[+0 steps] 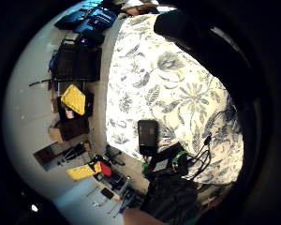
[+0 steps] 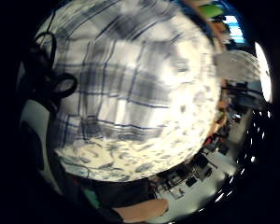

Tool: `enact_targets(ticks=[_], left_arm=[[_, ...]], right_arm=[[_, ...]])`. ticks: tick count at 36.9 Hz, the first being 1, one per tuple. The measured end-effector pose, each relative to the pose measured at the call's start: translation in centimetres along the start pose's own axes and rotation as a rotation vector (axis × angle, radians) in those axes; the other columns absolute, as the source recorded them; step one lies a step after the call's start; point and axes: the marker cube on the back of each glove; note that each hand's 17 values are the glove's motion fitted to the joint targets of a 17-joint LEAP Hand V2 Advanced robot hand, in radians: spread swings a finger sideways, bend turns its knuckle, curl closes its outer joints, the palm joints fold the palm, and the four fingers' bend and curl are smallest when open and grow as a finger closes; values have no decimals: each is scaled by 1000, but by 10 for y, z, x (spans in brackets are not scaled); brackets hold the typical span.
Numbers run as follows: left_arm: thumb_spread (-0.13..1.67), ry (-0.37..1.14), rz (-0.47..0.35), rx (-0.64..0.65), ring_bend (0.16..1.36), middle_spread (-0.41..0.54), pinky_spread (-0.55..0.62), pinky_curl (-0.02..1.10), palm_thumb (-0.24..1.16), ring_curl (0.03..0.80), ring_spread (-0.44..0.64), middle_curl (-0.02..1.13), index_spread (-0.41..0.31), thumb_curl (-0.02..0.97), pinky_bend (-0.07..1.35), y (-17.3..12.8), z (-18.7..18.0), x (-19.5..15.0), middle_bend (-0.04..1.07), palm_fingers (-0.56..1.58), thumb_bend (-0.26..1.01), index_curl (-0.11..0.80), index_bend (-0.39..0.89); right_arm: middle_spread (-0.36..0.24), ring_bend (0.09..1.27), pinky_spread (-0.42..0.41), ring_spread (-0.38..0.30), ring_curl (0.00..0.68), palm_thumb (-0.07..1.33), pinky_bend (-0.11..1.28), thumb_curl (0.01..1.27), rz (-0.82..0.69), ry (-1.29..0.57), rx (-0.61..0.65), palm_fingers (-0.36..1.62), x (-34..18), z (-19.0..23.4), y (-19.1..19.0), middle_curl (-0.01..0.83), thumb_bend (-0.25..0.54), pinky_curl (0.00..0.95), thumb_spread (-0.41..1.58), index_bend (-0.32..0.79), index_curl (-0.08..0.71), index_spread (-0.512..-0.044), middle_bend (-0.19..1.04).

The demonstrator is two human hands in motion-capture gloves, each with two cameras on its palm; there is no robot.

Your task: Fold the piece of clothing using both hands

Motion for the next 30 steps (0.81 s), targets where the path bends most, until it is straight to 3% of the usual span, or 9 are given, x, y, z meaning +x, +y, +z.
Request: enact_targets(ticks=[3,4,5,9,14,18,22,25,30], left_arm=[[1246,18,18,-7,632,326,437,338,173,286,460,249,14,229,683,1,0,-13,160,107,-8,304,169],[1253,24,17,-3,631,326,437,338,176,285,460,248,15,228,682,1,0,-16,160,108,-7,305,168],[1257,29,6,4,631,326,437,338,178,284,460,248,16,227,682,1,0,-19,160,108,-8,307,167],[1271,25,-80,25,629,325,437,338,183,282,460,246,20,224,679,2,4,-34,162,111,-9,311,163],[1297,6,-81,54,612,318,438,331,201,274,461,246,26,221,657,1,13,-34,166,133,-4,326,184],[1309,-2,-55,-13,606,316,439,330,207,271,461,246,29,219,649,10,19,-25,162,137,-6,333,177],[1320,-41,-66,-3,605,314,443,332,211,270,462,247,30,216,652,16,18,-17,162,136,-8,334,166],[1324,-55,-33,-5,604,314,444,333,212,269,462,246,31,214,650,19,16,-10,162,137,-8,335,165],[1329,-65,-26,-4,603,313,446,334,214,267,462,246,28,211,649,17,18,-6,162,138,-9,336,164]], right_arm=[[-134,647,-350,-211,458,982,723,628,100,-96,70,1082,-6,23,-13,482,-21,413,578,7,279,-213,253],[-107,611,-315,-193,444,976,789,615,130,-136,81,941,-6,27,-15,455,-15,430,658,-13,262,-215,163],[-97,612,-288,-180,456,955,808,606,144,-181,81,894,-7,31,-14,454,-26,439,701,-4,262,-212,151],[-71,606,-242,-150,449,886,838,569,13,-339,149,854,-10,21,-9,432,-38,443,842,17,233,-210,150],[-51,580,-154,-120,425,845,764,522,-86,-246,381,861,8,-34,13,428,-19,413,989,86,222,-206,196],[-45,565,-140,-112,408,857,741,505,-9,-150,333,931,31,-78,52,424,-7,391,1063,90,220,-204,192],[-45,555,-142,-112,407,865,734,491,-32,-133,425,958,53,-108,68,421,-7,386,1118,81,216,-203,184],[-47,545,-141,-111,405,874,721,484,-64,-151,467,973,66,-112,67,424,-6,382,1143,79,214,-203,195],[-48,532,-133,-110,404,887,693,472,41,-139,418,990,82,-104,68,425,-8,375,1173,82,211,-202,194]])
